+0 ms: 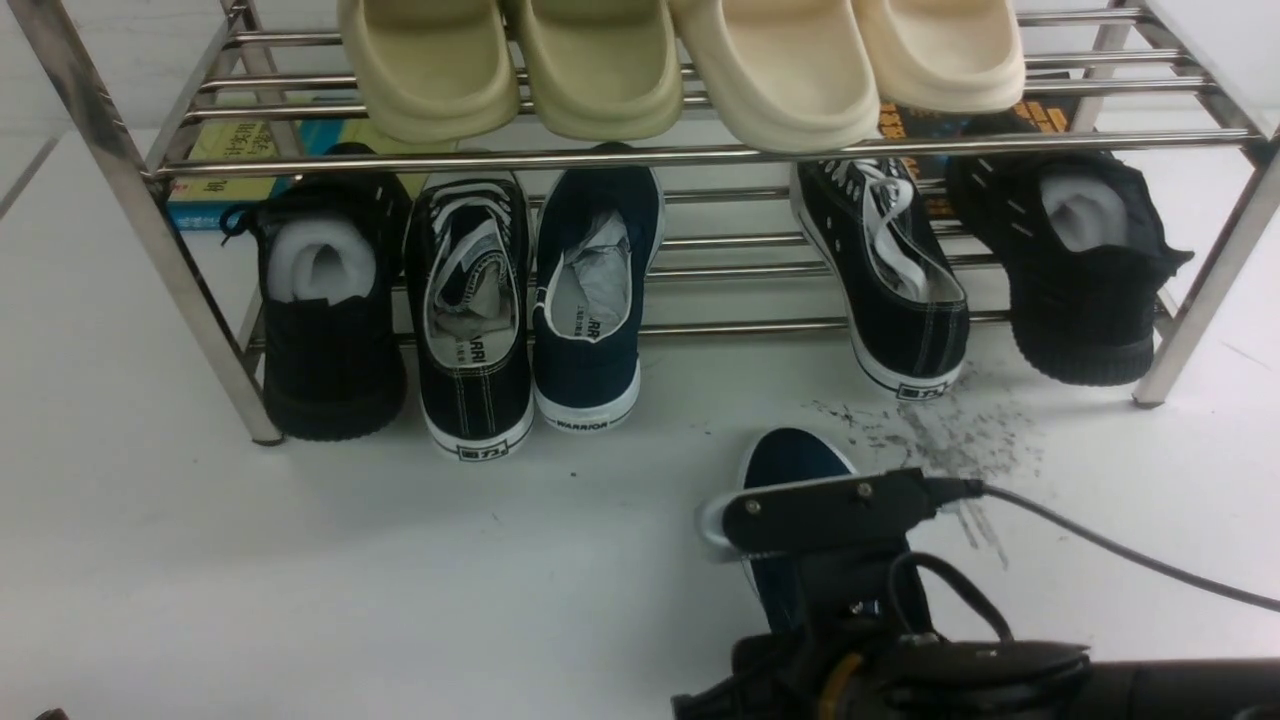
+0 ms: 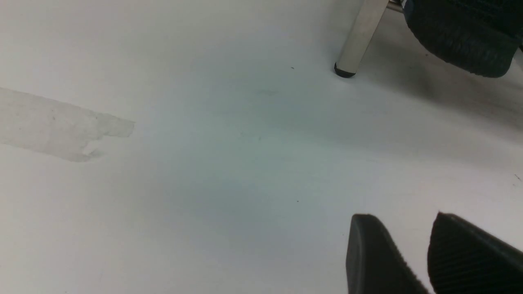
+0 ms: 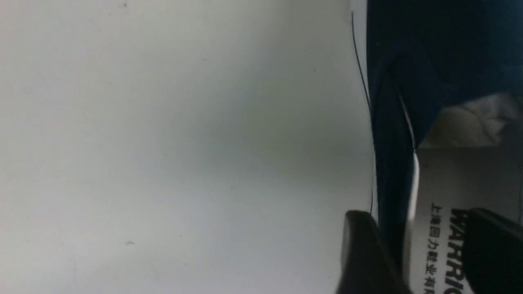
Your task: Take the shoes off the shelf with your hand on the white table.
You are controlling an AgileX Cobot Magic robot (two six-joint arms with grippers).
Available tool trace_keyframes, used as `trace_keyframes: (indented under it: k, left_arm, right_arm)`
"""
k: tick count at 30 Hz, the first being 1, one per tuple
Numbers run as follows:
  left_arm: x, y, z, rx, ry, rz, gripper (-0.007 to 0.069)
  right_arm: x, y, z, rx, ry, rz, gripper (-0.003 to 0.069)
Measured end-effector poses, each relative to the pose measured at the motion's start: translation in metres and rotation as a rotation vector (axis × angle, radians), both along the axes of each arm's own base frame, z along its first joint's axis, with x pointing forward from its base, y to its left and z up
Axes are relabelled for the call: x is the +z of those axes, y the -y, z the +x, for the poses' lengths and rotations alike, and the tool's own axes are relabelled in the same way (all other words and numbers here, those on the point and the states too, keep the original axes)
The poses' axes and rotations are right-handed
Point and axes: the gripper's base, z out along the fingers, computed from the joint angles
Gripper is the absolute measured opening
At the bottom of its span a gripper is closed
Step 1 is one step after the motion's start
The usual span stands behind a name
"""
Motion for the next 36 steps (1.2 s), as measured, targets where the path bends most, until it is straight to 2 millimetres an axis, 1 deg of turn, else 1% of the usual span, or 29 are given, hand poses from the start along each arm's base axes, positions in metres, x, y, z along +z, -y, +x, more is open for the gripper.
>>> trace_keyframes:
  k: [1,3,6,7,8,10,11,13,14,16,17,18,22,23,24,26,29,30,31,33,34,36]
  left_arm:
    - [0.000,0.000,0.000,0.000,0.000,0.000,0.0239]
    - [0.000,0.000,0.000,0.000,0.000,0.000,0.0239]
    - [0.000,0.000,0.000,0.000,0.000,0.000,0.0239]
    - [0.000,0.000,0.000,0.000,0.000,0.000,0.0239]
    - [0.000,0.000,0.000,0.000,0.000,0.000,0.0239]
    - [0.000,0.000,0.000,0.000,0.000,0.000,0.0239]
    - [0.000,0.000,0.000,0.000,0.000,0.000,0.0239]
    - [0.000,0.000,0.000,0.000,0.000,0.000,0.0239]
    - [0.000,0.000,0.000,0.000,0.000,0.000,0.0239]
    - [0.000,0.000,0.000,0.000,0.000,0.000,0.0239]
    - [0.000,0.000,0.000,0.000,0.000,0.000,0.0239]
    - [0.000,0.000,0.000,0.000,0.000,0.000,0.0239]
    - [0.000,0.000,0.000,0.000,0.000,0.000,0.0239]
    - [0.000,0.000,0.000,0.000,0.000,0.000,0.0239]
    - [0.000,0.000,0.000,0.000,0.000,0.000,0.0239]
    - [0.000,0.000,0.000,0.000,0.000,0.000,0.0239]
    - [0.000,0.000,0.000,0.000,0.000,0.000,0.0239]
    - [0.000,0.000,0.000,0.000,0.000,0.000,0.0239]
    - [0.000,0.000,0.000,0.000,0.000,0.001,0.0239]
    - [0.000,0.000,0.000,0.000,0.003,0.011,0.0239]
    - [0.001,-0.001,0.000,0.001,0.006,0.021,0.0239]
    - [0.001,0.000,0.001,0.007,0.018,-0.012,0.0239]
  right_arm:
    - [0.010,0.000,-0.001,0.019,0.006,0.015,0.0444]
    - [0.029,0.001,-0.002,0.071,0.026,0.030,0.0484]
    - [0.070,0.006,-0.004,0.174,0.092,0.054,0.0501]
    - [0.075,0.008,-0.004,0.188,0.101,0.050,0.0500]
    - [0.099,0.014,-0.006,0.235,0.144,0.054,0.0489]
    - [0.122,0.024,-0.008,0.274,0.187,0.052,0.0458]
    - [0.141,0.034,-0.011,0.306,0.227,0.045,0.0428]
    - [0.165,0.051,-0.015,0.344,0.286,0.025,0.0361]
    - [0.172,0.057,-0.017,0.356,0.305,0.022,0.0337]
    - [0.191,0.081,-0.023,0.372,0.350,-0.008,0.0235]
    - [0.197,0.090,-0.026,0.375,0.363,-0.011,0.0207]
    - [0.202,0.102,-0.030,0.368,0.367,-0.022,0.0153]
    - [0.219,0.148,-0.045,0.325,0.387,0.004,0.0003]
    - [0.223,0.158,-0.048,0.318,0.397,0.023,-0.0010]
    - [0.223,0.158,-0.048,0.318,0.397,0.023,-0.0010]
    - [0.232,0.184,-0.059,0.313,0.435,0.086,-0.0015]
    - [0.232,0.201,-0.065,0.308,0.455,0.125,-0.0015]
    - [0.228,0.215,-0.071,0.304,0.463,0.147,-0.0015]
    - [0.223,0.222,-0.074,0.303,0.461,0.154,-0.0015]
    - [0.214,0.230,-0.078,0.309,0.454,0.162,-0.0015]
    - [0.201,0.238,-0.082,0.317,0.438,0.164,-0.0015]
    - [0.186,0.242,-0.085,0.331,0.423,0.166,-0.0015]
